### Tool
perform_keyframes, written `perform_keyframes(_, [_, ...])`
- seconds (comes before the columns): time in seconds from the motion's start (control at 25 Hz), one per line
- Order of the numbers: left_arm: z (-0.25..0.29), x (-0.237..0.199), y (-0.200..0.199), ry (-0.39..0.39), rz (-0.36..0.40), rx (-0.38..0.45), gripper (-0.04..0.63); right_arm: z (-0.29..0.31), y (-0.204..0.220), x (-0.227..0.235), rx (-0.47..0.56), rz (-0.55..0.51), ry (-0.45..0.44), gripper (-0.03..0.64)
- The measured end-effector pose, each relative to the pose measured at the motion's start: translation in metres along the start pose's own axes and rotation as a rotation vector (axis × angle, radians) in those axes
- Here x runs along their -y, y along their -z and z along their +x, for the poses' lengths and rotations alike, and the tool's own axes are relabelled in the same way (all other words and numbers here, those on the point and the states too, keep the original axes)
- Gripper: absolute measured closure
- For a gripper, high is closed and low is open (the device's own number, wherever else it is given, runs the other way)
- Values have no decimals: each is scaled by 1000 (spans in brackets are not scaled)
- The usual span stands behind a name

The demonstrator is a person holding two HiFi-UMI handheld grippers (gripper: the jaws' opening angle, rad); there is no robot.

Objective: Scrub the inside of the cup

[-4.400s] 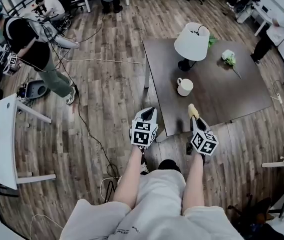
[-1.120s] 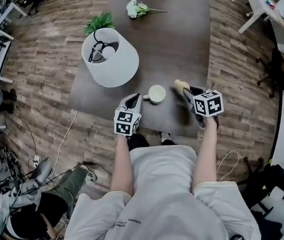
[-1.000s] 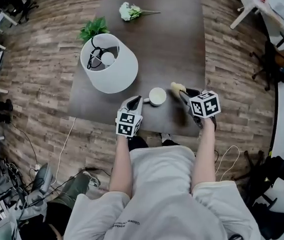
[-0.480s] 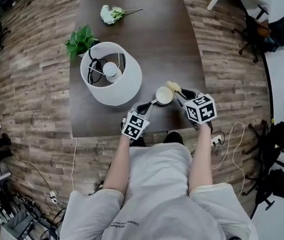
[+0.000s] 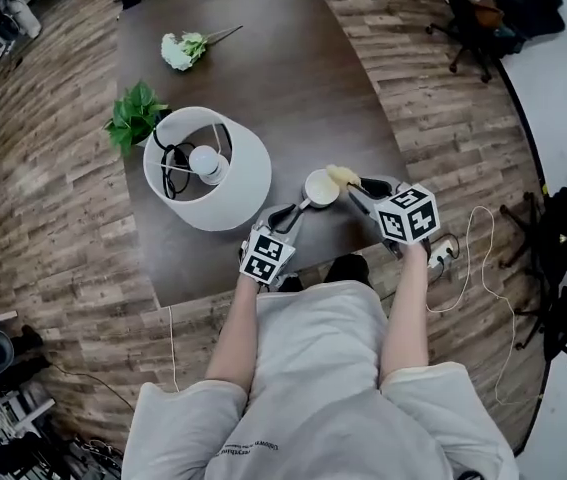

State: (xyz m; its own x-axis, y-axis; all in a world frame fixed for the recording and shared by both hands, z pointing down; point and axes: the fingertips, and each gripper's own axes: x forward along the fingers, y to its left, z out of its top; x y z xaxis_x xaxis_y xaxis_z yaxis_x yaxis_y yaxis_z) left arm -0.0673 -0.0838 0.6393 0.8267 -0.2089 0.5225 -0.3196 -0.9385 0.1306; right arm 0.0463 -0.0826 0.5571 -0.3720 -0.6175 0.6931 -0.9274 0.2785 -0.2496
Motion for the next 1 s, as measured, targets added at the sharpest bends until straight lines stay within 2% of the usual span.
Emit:
perform_keyframes(0.2, [7, 5, -1, 14, 56, -24, 522, 4, -8, -8, -16, -26, -24, 520])
perform_keyframes(0.4, [14, 2, -5, 4, 66, -15, 523, 18, -6, -21, -102, -76, -83, 520])
perform_keyframes(0.48, [16, 1, -4, 5, 64, -11, 545, 24, -4, -23, -145, -82, -98, 520])
perform_keyframes(0.76, [19, 8, -8, 5, 70, -14, 546, 40, 13, -32, -351, -176, -122, 520])
perform_keyframes(1.0, [29, 25, -14, -1, 75, -40, 546, 54, 19, -29, -480, -258, -135, 522])
